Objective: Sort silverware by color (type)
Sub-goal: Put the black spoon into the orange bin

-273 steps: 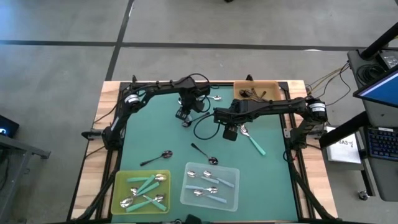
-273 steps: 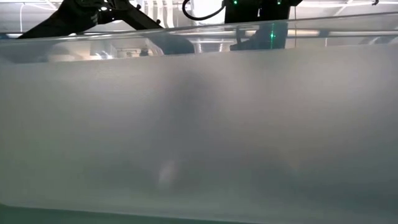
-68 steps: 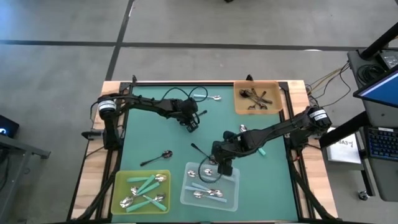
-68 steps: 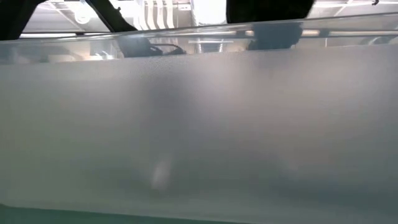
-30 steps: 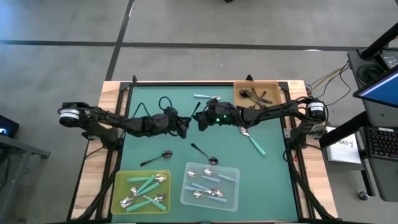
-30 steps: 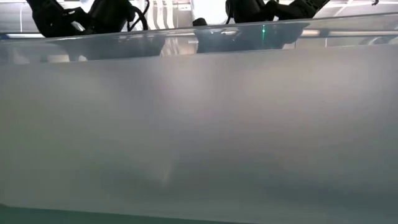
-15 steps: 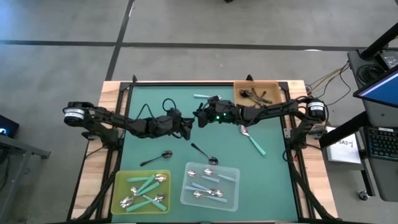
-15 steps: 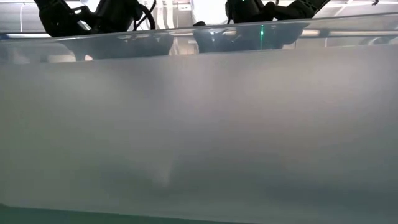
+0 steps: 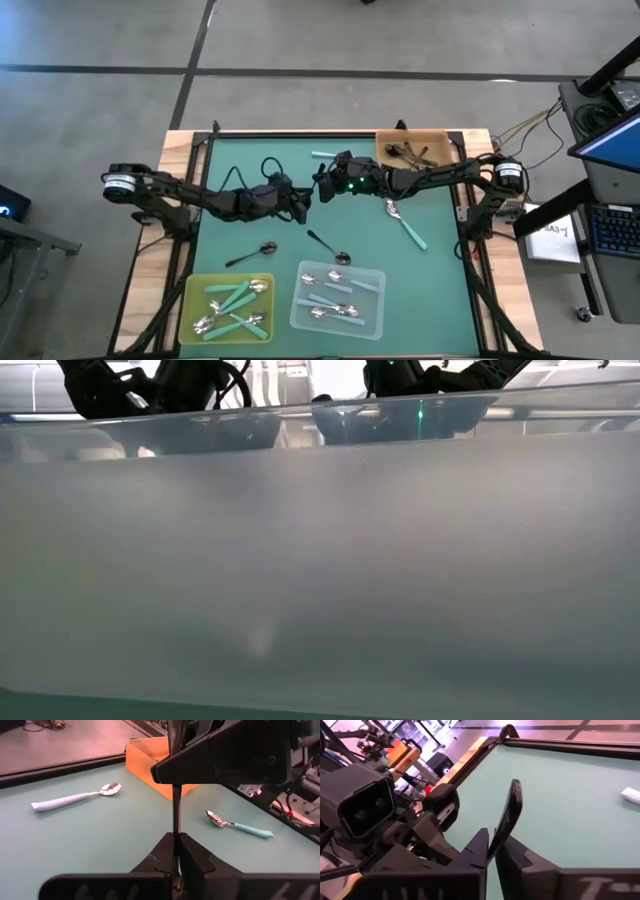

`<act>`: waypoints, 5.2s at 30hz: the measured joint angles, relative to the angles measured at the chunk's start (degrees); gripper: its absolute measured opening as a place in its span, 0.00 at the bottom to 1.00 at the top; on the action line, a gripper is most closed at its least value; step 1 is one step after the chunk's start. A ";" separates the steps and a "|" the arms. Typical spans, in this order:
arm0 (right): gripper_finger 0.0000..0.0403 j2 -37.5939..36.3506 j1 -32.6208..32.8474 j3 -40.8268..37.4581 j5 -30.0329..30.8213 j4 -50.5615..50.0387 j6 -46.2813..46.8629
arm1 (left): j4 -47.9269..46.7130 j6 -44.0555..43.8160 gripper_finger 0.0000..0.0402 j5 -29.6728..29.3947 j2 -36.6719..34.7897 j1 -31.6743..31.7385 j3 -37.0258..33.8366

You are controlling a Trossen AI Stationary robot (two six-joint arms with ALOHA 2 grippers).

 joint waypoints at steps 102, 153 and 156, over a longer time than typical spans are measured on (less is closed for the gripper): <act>0.49 -16.93 -13.27 26.56 7.17 -77.03 -30.02 | -68.99 -10.74 0.19 21.61 -5.00 -23.27 -1.01; 0.49 -7.00 -1.17 -3.82 -4.00 3.16 -3.15 | -6.44 9.05 0.00 3.58 -4.67 4.87 5.01; 0.49 -5.94 -1.18 -2.28 -3.92 3.20 -4.18 | -6.55 9.04 0.00 3.63 -2.71 4.90 6.70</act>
